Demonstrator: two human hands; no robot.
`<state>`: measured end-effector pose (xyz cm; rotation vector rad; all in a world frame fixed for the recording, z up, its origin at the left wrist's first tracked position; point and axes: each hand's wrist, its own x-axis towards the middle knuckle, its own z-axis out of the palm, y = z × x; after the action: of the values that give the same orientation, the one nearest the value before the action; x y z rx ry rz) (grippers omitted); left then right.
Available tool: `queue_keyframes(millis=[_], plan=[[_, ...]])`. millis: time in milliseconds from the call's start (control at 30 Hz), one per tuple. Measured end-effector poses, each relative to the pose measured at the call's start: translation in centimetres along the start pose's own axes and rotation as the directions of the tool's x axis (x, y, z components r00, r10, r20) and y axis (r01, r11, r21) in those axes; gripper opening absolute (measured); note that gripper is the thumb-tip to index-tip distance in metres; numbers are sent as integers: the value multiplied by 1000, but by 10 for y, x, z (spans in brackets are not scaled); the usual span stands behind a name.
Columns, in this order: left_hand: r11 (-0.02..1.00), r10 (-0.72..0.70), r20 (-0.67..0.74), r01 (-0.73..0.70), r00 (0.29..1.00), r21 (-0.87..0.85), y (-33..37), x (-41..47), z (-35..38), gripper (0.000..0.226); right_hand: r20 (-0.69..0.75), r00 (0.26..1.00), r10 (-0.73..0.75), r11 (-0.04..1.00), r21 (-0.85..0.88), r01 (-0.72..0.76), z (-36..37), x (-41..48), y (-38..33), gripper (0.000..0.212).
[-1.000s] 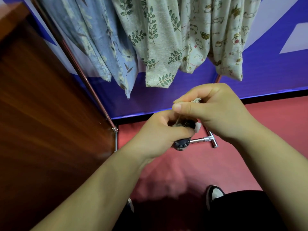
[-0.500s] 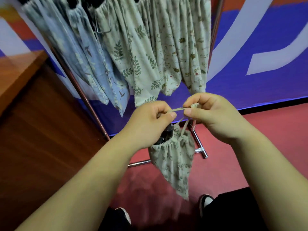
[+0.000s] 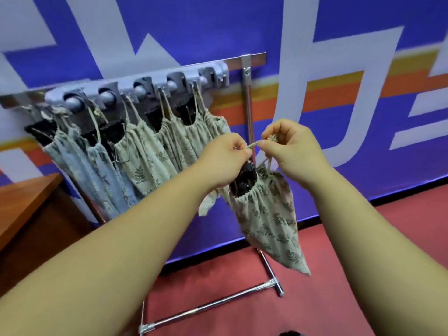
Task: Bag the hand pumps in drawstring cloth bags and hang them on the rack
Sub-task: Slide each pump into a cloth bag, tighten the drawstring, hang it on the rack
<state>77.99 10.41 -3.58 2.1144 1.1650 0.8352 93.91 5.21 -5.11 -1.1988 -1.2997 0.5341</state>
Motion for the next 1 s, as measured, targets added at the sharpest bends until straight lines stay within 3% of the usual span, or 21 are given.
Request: queue_keyframes(millis=[200, 333, 500, 600, 767, 1000], plan=[[987, 35, -157, -9, 987, 163, 33, 76, -6, 24, -154, 981, -120, 990, -88, 107, 0, 81, -9, 15], [963, 83, -252, -12, 964, 271, 45, 117, -32, 19, -175, 968, -182, 983, -70, 172, 11, 136, -21, 10], [911, 141, -335, 10, 931, 411, 51, 147, -63, 29, -178, 954, -241, 970, -74, 231, 31, 190, -24, 9], [856, 159, -349, 47, 924, 515, 48, 152, -76, 32, -151, 958, -246, 969, -55, 240, 44, 205, -22, 8], [769, 136, -361, 131, 923, 625, 47, 161, -82, 12, -166, 964, -209, 978, -31, 207, 54, 210, -14, 6], [708, 89, -252, 117, 964, 696, 48, 159, -85, 7, -163, 982, -92, 996, -15, 90, 50, 196, 1, 4]])
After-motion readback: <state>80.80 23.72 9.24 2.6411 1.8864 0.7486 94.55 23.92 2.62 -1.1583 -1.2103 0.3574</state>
